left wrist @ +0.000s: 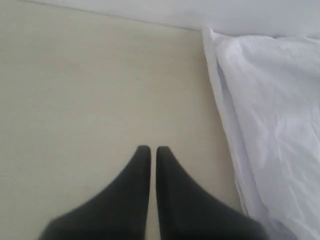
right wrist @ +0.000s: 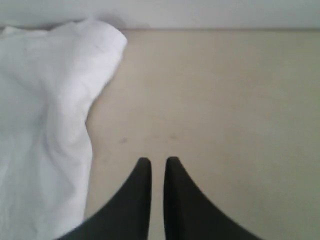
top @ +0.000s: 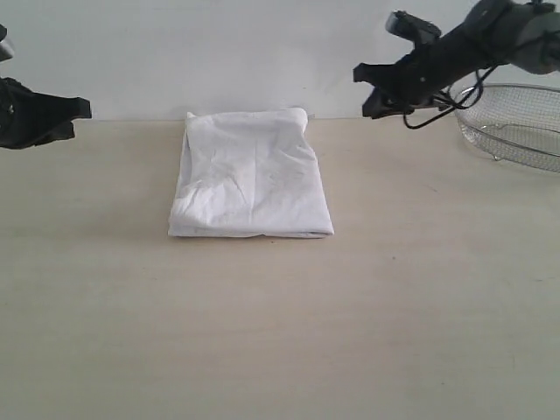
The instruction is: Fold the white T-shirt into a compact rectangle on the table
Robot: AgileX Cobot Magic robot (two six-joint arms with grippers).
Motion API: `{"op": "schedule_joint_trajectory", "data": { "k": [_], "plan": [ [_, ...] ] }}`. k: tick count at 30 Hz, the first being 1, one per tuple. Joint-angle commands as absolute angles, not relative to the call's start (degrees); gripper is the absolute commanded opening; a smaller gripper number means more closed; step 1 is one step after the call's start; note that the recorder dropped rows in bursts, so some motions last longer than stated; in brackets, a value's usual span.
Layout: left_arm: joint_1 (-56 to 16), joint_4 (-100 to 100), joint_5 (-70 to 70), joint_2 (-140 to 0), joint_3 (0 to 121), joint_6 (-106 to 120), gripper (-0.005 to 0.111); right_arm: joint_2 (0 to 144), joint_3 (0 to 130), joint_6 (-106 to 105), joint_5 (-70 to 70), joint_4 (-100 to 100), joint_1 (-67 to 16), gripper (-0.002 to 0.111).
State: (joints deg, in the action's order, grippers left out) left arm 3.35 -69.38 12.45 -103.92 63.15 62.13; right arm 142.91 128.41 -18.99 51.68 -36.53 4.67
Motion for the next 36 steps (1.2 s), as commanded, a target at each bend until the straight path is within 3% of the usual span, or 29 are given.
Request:
{"op": "schedule_joint_trajectory", "data": {
  "k": [1, 2, 3, 5, 11, 14, 19, 21, 27, 36],
  "plan": [
    [5.82, -71.17, 26.14, -115.30, 77.26, 63.02, 0.005, 141.61, 128.69, -19.81, 64.35, -34.91, 8.01, 0.000],
    [6.48, -73.12, 32.90, -117.83, 80.59, 63.02, 0.005, 141.61, 128.69, -20.52, 65.86, -34.91, 8.18, 0.000],
    [7.45, -76.50, 48.08, -122.75, 86.79, 63.32, 0.005, 141.61, 128.69, -21.57, 68.70, -34.91, 8.94, 0.000],
    [7.70, -80.35, 56.72, -130.20, 95.58, 61.46, 0.005, 141.61, 128.69, -21.71, 69.96, -34.81, 9.48, 0.000],
    [7.50, -77.88, 52.27, -142.41, 108.56, 49.29, 0.006, 141.61, 128.69, -23.30, 69.96, -36.65, 9.49, 0.000],
    [6.74, -76.39, 51.03, -143.94, 109.30, 49.29, 0.023, 141.33, 128.69, -23.70, 69.96, -37.15, 9.49, 0.000],
    [3.27, -76.11, 44.01, -144.22, 109.30, 49.29, 0.065, 141.07, 128.69, -24.92, 69.96, -39.60, 9.49, 0.000],
    [1.41, -74.34, 39.98, -144.22, 109.30, 46.56, 0.073, 141.07, 128.69, -25.42, 69.96, -40.41, 9.49, 0.000],
    [-1.42, -66.19, 31.17, -144.32, 109.30, 37.87, 0.074, 141.07, 128.69, -25.67, 69.96, -41.13, 9.49, 0.000],
    [-3.51, -75.46, 32.93, -147.01, 109.30, 39.31, 0.074, 141.07, 128.69, -27.16, 69.96, -44.25, 9.49, 0.000]
  ]
}}
